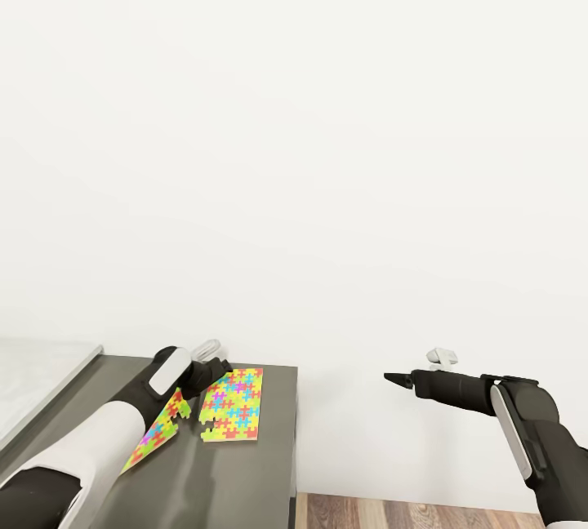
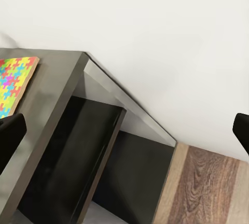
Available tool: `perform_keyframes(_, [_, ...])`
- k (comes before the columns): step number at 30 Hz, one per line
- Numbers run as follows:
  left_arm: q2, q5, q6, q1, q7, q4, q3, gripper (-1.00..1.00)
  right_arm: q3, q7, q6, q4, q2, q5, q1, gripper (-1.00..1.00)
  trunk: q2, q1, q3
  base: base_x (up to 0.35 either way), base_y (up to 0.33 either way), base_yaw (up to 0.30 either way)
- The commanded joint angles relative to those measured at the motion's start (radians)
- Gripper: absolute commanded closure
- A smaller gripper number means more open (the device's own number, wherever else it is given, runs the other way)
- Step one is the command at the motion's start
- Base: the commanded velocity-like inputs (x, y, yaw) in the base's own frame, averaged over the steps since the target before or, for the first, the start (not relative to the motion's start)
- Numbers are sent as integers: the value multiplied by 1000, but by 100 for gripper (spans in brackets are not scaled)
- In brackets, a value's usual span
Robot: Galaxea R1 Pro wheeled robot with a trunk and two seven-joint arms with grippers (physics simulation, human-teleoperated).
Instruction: Put all the toys in the child's room - the three board games (two on the bed and one on the table), the two jigsaw puzzles on the table, and the tennis ball on the table - inside the toy box on the table in the child's room.
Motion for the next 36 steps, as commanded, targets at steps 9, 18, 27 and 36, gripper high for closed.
perform_keyframes(9, [-2, 21, 0, 3, 9, 35, -17, -100, -1, -1, 8, 0, 0, -6, -1, -100, -1, 0, -1, 0, 0, -1])
perform_keyframes(18, [-5, 22, 0, 3, 4, 35, -58, -100, -1, -1, 10, 0, 1, -6, -1, -100, -1, 0, -1, 0, 0, -117])
perform_keyframes(27, [-11, 23, 7, 3, 2, 35, -72, -100, -1, -2, 11, 0, 0, -6, -2, -100, -1, 0, -1, 0, 0, -96])
perform_keyframes(36, [-13, 23, 28, 3, 2, 35, -75, -100, -1, -3, 10, 0, 2, -6, -2, -100, -1, 0, -1, 0, 0, -19])
